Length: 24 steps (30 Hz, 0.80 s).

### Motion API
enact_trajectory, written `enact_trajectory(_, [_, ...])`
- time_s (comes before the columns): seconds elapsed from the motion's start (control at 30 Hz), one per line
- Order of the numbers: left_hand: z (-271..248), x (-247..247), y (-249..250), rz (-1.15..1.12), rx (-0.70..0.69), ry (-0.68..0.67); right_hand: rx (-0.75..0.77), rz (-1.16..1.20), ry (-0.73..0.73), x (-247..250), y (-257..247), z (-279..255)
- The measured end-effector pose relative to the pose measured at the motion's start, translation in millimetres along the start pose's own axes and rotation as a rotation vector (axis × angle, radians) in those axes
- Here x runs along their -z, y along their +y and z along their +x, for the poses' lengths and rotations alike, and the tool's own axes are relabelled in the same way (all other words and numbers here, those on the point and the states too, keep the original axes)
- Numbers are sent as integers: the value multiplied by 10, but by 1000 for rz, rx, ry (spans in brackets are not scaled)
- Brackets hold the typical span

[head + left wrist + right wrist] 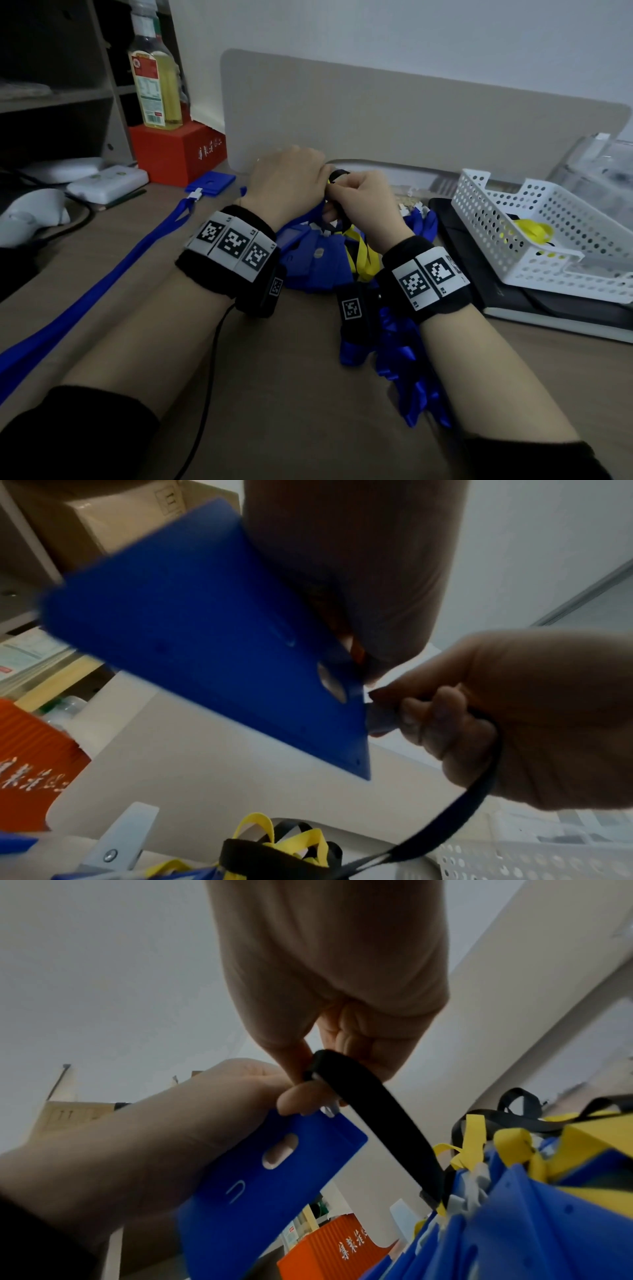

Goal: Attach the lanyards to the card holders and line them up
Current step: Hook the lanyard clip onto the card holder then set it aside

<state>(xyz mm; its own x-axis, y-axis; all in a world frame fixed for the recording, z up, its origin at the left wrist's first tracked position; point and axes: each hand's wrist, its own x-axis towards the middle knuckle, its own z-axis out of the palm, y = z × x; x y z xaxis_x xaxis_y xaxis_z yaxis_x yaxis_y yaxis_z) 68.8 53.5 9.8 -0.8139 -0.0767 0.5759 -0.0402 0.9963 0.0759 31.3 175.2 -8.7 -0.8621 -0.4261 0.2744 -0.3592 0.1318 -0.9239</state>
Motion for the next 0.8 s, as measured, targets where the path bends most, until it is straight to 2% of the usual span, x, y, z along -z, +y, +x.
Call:
enact_trajectory(0.23, [-26, 52, -74, -48, -105, 33, -196, 415, -24, 42, -11, 23])
enact_trajectory(0.37, [-26, 120, -103, -156, -94, -7, -287, 632, 42, 121, -6, 88])
enact_trajectory(0.43, [-19, 131, -85, -295, -38, -40, -269, 759, 58, 142, -18, 109])
enact_trajectory(0.57, [-19, 5, -24, -695, 107, -292, -174, 1055, 34, 138, -80, 153])
enact_trajectory(0.63, [-59, -16, 40, -865, 151, -371, -153, 1152, 28, 131, -112, 165])
enact_trajectory(0.73, [-66, 5, 77, -928, 188, -472, -84, 1176, 90, 173, -123, 179])
enact_trajectory(0.8, [-55, 37, 54, -933, 224, -468, -52, 1155, 157, 249, -95, 202])
